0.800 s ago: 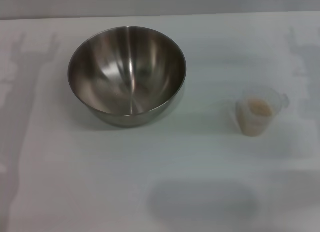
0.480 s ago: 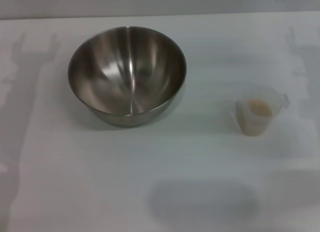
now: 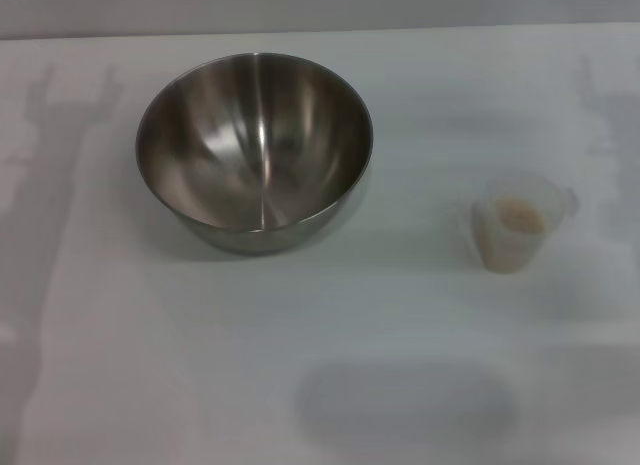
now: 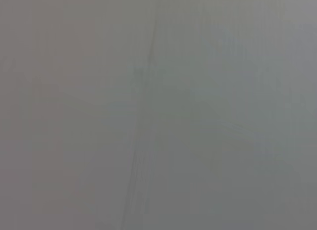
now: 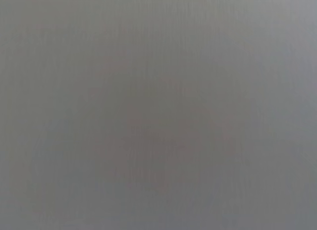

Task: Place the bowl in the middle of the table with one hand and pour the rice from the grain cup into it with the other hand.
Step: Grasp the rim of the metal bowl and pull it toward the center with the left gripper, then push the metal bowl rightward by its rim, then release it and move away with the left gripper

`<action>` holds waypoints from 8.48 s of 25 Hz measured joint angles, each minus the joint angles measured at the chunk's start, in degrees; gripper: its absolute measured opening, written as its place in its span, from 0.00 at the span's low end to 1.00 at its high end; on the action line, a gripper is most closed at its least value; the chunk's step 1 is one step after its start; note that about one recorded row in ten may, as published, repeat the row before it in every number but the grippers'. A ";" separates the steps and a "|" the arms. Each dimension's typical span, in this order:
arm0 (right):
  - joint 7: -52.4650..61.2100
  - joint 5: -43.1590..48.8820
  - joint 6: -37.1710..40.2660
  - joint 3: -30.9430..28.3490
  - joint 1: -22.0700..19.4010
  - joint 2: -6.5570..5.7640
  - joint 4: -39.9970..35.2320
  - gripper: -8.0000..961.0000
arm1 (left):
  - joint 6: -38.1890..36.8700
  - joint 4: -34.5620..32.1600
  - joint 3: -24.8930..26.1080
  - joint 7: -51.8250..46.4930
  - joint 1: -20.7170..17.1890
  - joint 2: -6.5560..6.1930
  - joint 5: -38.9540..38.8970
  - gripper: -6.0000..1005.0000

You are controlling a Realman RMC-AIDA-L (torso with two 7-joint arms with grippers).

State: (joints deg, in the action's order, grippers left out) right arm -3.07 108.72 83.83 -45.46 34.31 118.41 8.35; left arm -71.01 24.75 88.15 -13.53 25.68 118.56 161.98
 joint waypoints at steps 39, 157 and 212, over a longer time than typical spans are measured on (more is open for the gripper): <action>-0.01 0.00 -0.52 -0.47 0.76 -0.38 -0.44 0.76 | 114.68 68.73 13.24 11.56 -6.16 -0.75 -11.17 0.85; 1.23 0.40 0.98 -0.58 -1.91 -0.10 -0.36 0.76 | 145.93 29.42 19.33 22.68 26.82 -0.61 2.81 0.11; 2.24 0.16 0.87 -0.60 -2.28 -0.39 -0.53 0.76 | 147.47 23.39 27.46 35.41 35.48 -0.08 -11.41 0.05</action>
State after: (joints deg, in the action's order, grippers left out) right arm -0.84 108.88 84.70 -46.05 32.03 118.02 7.82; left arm 76.46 48.15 115.61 21.88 61.16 118.48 150.57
